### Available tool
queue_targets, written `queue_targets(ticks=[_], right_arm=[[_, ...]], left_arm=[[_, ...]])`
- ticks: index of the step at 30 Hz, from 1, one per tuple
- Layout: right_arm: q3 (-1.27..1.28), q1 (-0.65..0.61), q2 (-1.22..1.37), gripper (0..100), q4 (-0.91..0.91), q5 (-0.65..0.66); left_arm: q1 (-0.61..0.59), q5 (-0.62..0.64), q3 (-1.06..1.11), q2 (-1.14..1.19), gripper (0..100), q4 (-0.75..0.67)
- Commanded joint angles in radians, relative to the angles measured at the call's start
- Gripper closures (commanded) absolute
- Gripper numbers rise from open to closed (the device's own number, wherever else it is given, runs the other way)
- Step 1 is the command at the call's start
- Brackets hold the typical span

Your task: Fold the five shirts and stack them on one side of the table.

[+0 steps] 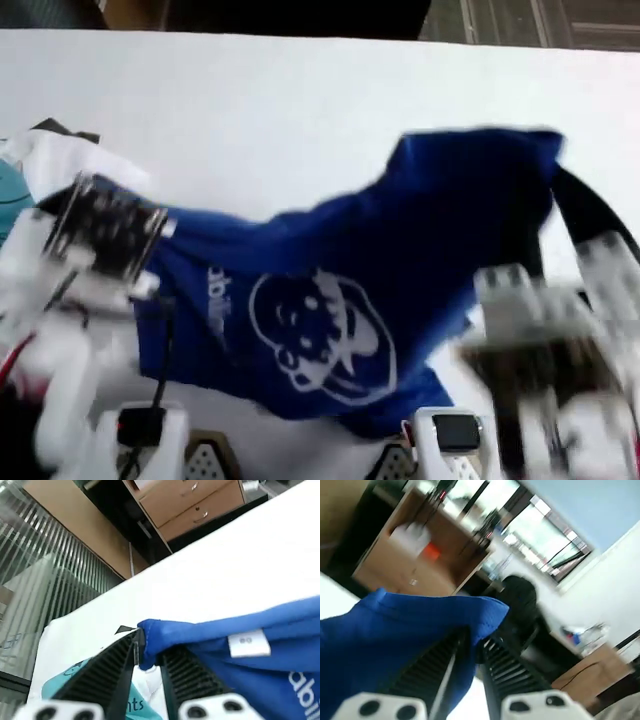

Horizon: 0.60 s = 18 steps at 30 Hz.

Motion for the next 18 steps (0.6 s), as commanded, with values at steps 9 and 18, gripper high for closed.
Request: queue_targets(ticks=[9, 18], right_arm=[[0.385, 0.012, 0.257, 97.7, -0.414, 0.002], [0.295, 0.064, 0.572, 97.7, -0.539, 0.0]], left_arm=[[0.005, 0.003, 0.096, 0.419, 98, -0.353], [0.002, 0.003, -0.43, 0.893, 98, -0.176]])
